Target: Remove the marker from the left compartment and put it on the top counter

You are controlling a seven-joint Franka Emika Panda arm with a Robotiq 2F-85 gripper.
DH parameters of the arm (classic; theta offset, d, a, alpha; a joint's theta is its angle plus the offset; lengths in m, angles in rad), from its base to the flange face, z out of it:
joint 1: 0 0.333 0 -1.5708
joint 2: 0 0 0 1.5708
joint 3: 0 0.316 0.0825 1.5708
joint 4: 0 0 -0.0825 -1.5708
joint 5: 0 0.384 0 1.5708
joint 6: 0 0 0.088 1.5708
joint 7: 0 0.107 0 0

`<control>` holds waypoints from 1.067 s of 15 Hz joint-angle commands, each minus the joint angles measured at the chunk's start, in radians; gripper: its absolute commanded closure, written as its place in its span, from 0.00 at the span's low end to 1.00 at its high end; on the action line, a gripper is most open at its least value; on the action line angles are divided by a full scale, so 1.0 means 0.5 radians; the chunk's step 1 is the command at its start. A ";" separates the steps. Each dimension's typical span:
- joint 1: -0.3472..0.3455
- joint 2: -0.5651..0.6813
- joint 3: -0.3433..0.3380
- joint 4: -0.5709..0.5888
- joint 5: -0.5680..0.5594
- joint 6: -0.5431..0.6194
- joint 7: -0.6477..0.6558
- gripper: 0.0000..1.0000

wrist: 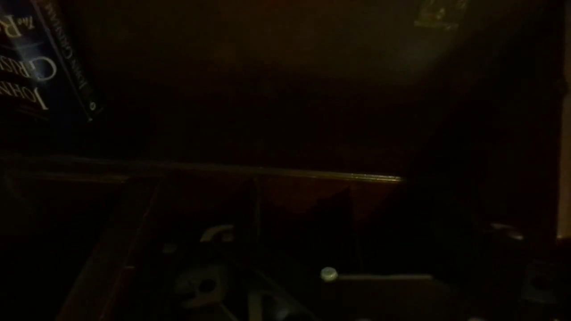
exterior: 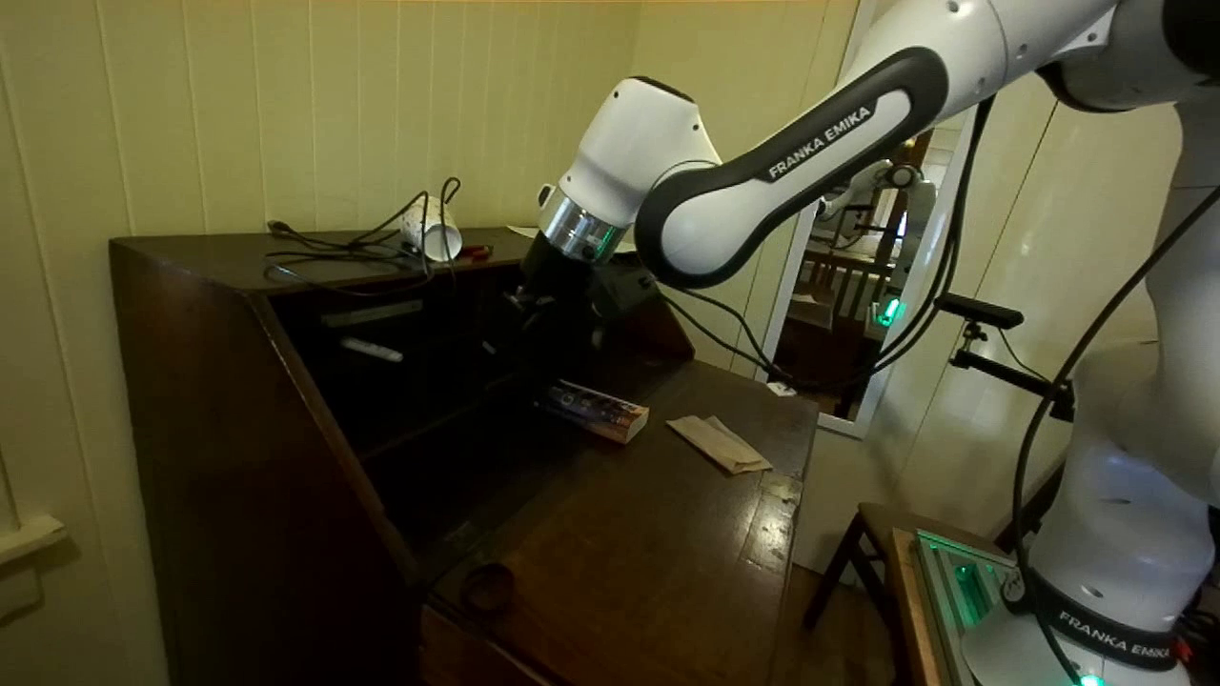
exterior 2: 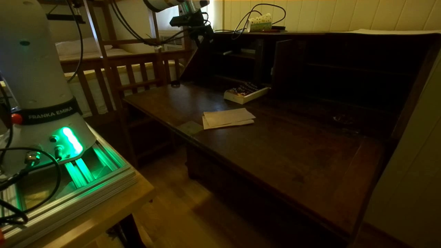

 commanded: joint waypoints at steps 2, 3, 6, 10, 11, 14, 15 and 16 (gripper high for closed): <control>0.084 0.033 -0.106 0.038 0.038 0.000 -0.038 0.00; 0.089 0.033 -0.109 0.035 0.037 0.000 -0.038 0.00; 0.102 0.029 -0.107 0.033 0.036 0.000 -0.037 0.00; 0.135 0.122 -0.123 0.085 0.071 0.169 0.080 0.00; 0.117 0.170 -0.116 0.120 -0.032 0.262 0.201 0.00; 0.133 0.319 -0.140 0.247 -0.068 0.481 0.244 0.00; 0.129 0.372 -0.143 0.298 -0.066 0.515 0.218 0.00; 0.130 0.423 -0.156 0.357 -0.074 0.531 0.193 0.00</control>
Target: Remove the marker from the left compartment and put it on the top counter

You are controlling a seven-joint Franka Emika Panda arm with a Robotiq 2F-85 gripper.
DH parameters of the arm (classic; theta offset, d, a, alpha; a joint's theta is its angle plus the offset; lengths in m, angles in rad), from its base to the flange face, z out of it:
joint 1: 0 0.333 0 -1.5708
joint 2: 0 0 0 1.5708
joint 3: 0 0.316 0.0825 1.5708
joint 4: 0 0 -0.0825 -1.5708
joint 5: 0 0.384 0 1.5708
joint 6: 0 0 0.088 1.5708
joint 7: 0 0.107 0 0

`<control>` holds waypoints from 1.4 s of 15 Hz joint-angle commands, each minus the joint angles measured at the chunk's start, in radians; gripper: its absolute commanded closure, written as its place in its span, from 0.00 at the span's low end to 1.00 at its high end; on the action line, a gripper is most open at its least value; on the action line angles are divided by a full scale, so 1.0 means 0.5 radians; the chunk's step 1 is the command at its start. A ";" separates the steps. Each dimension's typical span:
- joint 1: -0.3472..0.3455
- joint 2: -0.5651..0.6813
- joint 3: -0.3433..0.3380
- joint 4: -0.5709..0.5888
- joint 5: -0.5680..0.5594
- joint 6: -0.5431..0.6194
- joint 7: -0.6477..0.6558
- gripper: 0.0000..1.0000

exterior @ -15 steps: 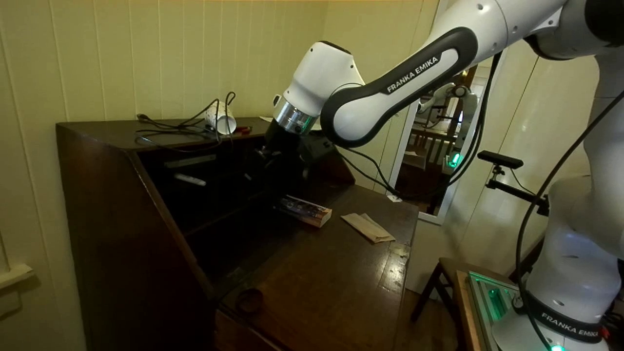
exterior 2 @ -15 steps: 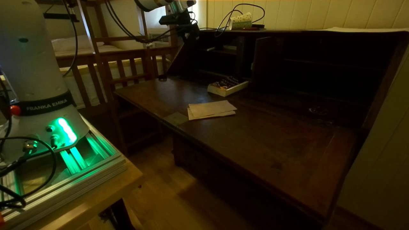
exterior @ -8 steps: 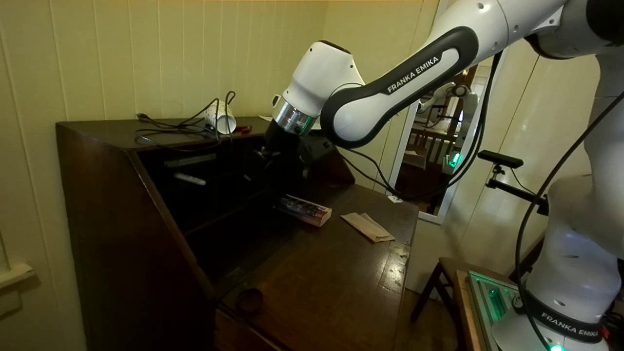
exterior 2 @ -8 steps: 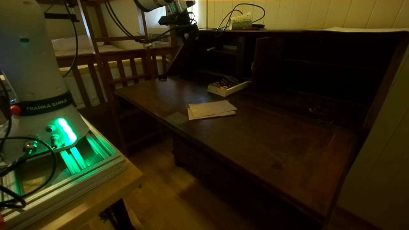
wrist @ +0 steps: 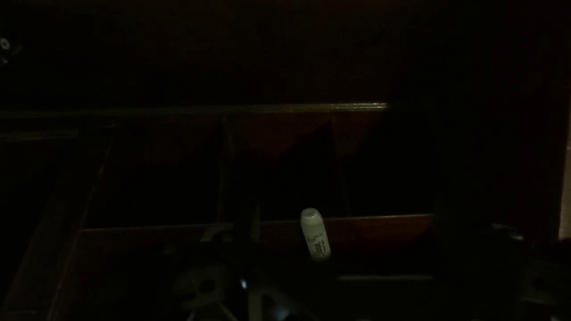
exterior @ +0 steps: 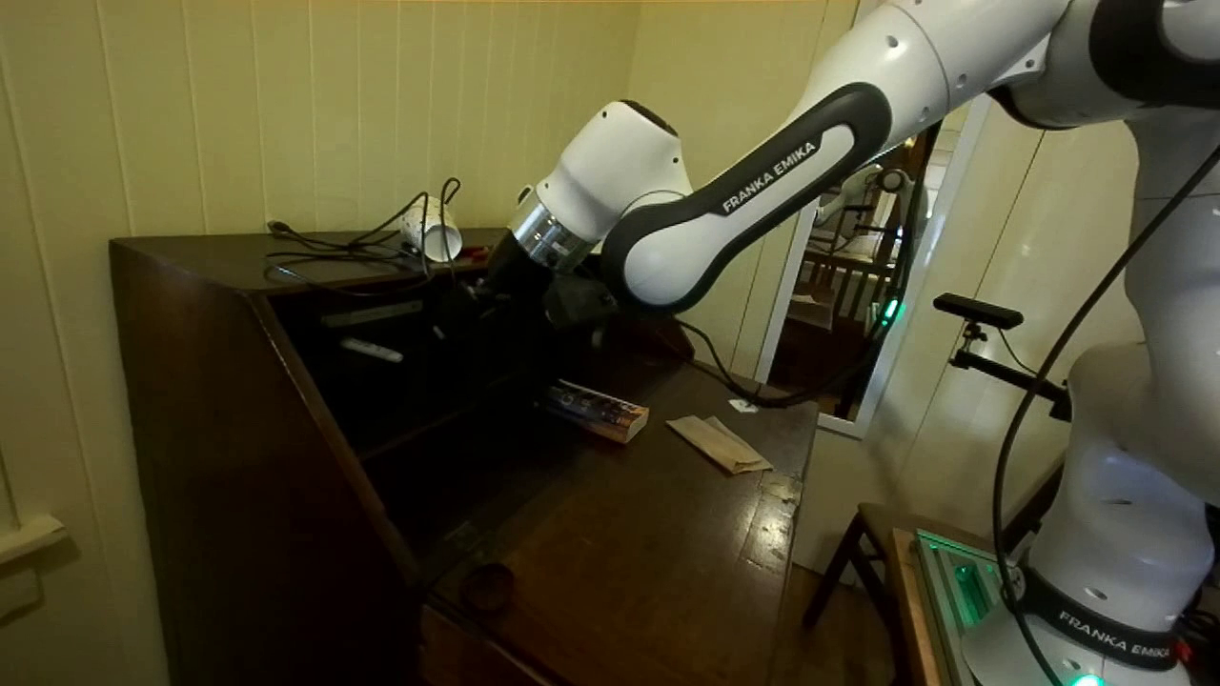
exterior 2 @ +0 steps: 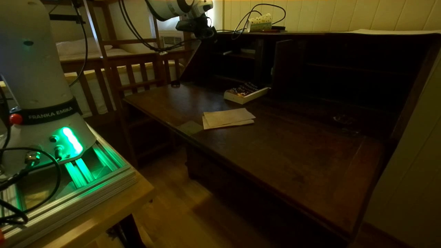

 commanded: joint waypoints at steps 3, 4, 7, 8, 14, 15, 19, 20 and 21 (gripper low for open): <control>-0.017 0.322 -0.025 0.396 -0.071 -0.002 -0.163 0.00; -0.019 0.367 -0.024 0.460 -0.070 -0.013 -0.208 0.00; -0.006 0.328 -0.038 0.390 -0.023 0.019 -0.191 0.00; -0.006 0.355 -0.040 0.425 -0.024 0.012 -0.199 0.00; 0.021 0.433 -0.090 0.453 0.171 0.130 -0.472 0.00; 0.027 0.455 -0.116 0.481 0.054 0.129 -0.373 0.00; 0.166 0.527 -0.260 0.530 -0.002 0.205 -0.275 0.00; 0.231 0.549 -0.332 0.542 -0.013 0.249 -0.232 0.00; 0.280 0.569 -0.378 0.558 0.002 0.276 -0.202 0.00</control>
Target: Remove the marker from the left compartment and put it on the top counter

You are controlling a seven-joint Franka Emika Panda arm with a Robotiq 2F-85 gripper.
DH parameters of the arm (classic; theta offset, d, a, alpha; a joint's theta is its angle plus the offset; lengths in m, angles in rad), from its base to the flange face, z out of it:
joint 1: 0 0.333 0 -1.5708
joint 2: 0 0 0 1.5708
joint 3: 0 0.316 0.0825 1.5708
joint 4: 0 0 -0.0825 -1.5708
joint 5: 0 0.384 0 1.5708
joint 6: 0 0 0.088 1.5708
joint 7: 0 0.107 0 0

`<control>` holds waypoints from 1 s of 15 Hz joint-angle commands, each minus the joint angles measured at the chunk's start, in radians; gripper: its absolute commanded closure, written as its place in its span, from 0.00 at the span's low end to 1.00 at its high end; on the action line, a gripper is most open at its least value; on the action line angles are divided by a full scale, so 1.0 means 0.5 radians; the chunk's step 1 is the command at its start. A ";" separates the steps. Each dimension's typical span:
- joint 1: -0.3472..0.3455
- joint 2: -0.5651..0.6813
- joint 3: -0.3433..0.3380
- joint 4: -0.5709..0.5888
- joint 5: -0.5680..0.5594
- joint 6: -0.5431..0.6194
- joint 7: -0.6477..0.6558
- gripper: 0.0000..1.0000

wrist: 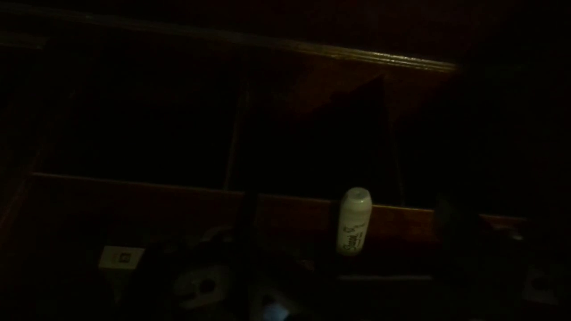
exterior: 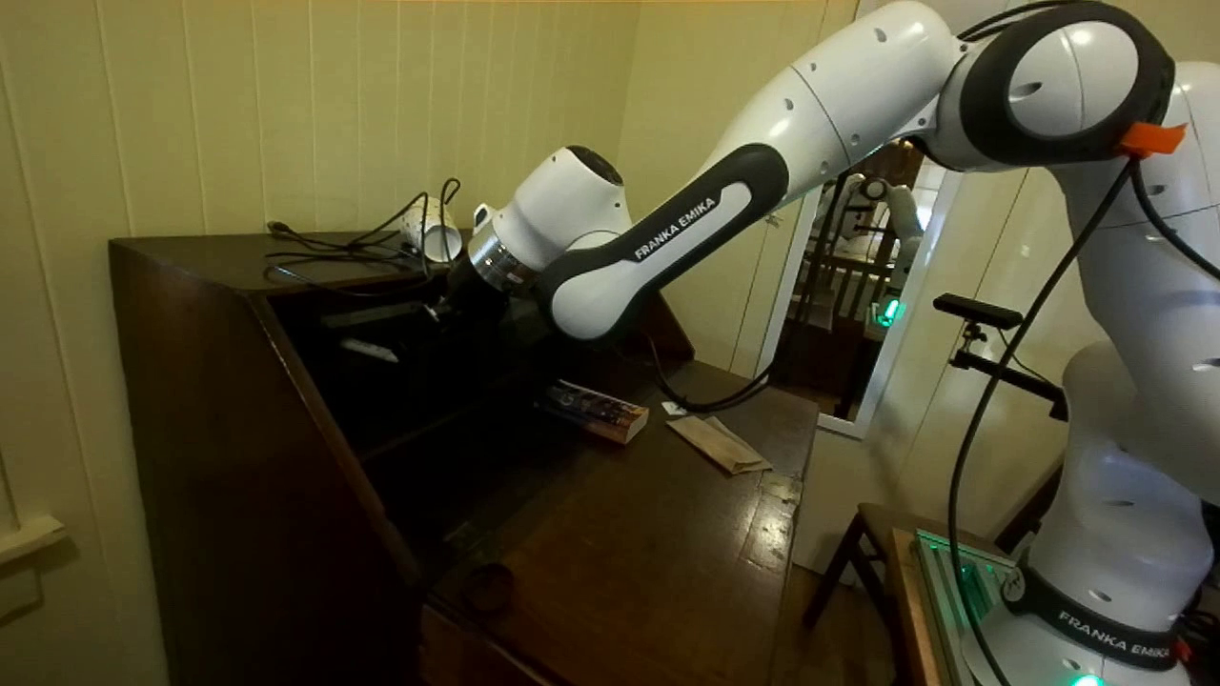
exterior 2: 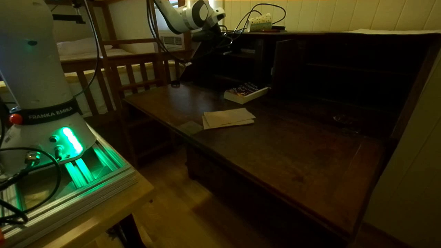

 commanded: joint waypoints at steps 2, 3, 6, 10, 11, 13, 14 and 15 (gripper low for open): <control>0.268 0.138 -0.257 0.119 -0.013 0.145 0.213 0.00; 0.304 0.157 -0.285 0.134 -0.001 0.154 0.236 0.00; 0.398 0.212 -0.370 0.182 0.026 0.148 0.331 0.00; 0.460 0.290 -0.453 0.257 0.046 0.129 0.456 0.00; 0.469 0.310 -0.473 0.283 0.049 0.124 0.485 0.00; 0.474 0.340 -0.496 0.321 0.045 0.120 0.527 0.00; 0.470 0.360 -0.498 0.349 0.043 0.119 0.539 0.00; 0.466 0.374 -0.497 0.371 0.040 0.115 0.547 0.00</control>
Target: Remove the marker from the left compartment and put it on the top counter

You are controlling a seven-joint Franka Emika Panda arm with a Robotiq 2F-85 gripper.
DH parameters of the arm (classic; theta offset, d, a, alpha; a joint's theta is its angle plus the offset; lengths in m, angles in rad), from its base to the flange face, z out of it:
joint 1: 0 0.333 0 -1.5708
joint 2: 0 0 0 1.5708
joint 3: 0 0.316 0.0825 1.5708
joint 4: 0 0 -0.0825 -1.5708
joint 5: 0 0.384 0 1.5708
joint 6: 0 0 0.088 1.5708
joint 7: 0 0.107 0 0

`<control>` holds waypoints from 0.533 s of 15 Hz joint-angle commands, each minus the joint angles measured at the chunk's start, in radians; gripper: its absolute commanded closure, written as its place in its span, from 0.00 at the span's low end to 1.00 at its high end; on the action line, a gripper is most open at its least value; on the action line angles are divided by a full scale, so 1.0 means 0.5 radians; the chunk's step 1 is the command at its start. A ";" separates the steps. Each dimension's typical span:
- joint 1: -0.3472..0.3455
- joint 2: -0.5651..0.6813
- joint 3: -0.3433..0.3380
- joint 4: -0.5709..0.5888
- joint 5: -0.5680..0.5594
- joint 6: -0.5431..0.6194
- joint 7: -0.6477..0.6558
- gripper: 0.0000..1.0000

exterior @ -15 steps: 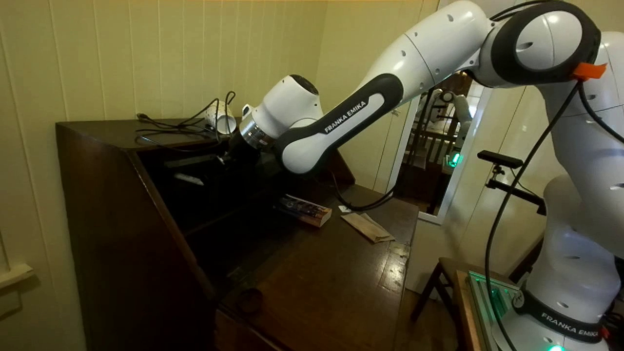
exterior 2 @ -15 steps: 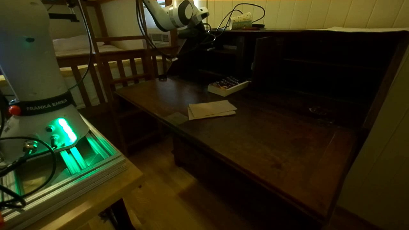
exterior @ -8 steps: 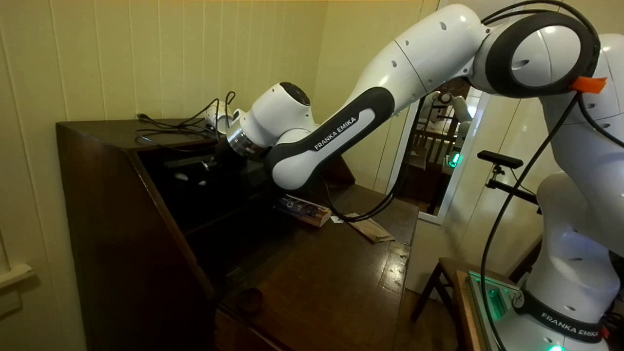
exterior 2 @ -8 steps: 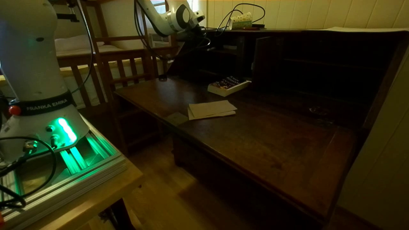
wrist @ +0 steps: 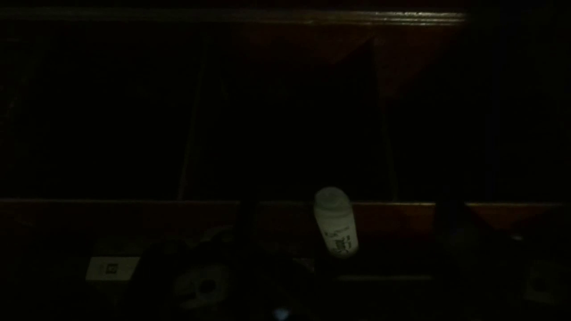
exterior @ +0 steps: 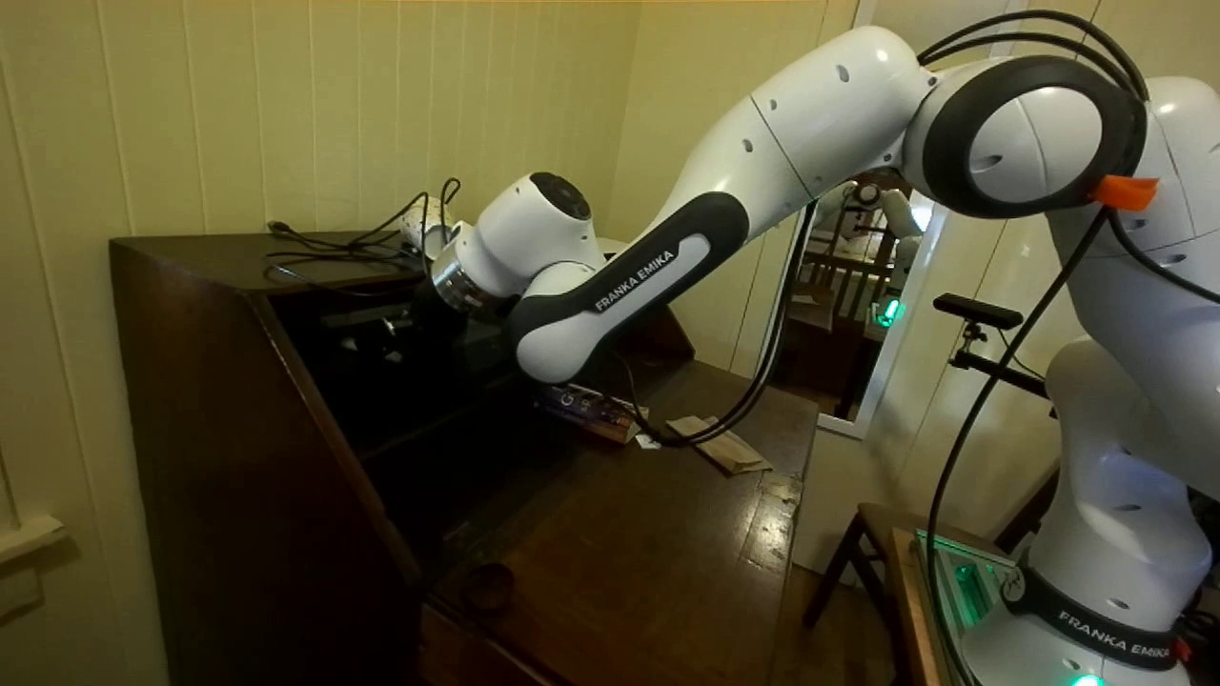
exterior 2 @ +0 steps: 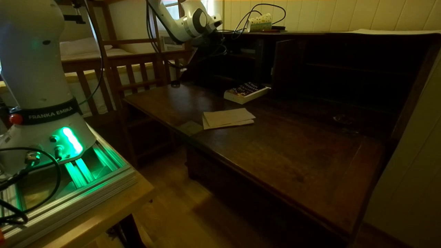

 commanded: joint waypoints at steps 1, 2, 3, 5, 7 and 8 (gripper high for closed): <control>0.026 0.109 -0.044 0.157 0.026 -0.013 0.065 0.00; 0.027 0.124 -0.046 0.178 0.024 -0.015 0.070 0.25; 0.031 0.140 -0.050 0.200 0.020 -0.017 0.072 0.28; 0.031 0.160 -0.047 0.228 0.017 -0.018 0.072 0.41; 0.033 0.174 -0.050 0.247 0.015 -0.022 0.071 0.56; 0.042 0.170 -0.059 0.240 0.013 -0.025 0.073 0.63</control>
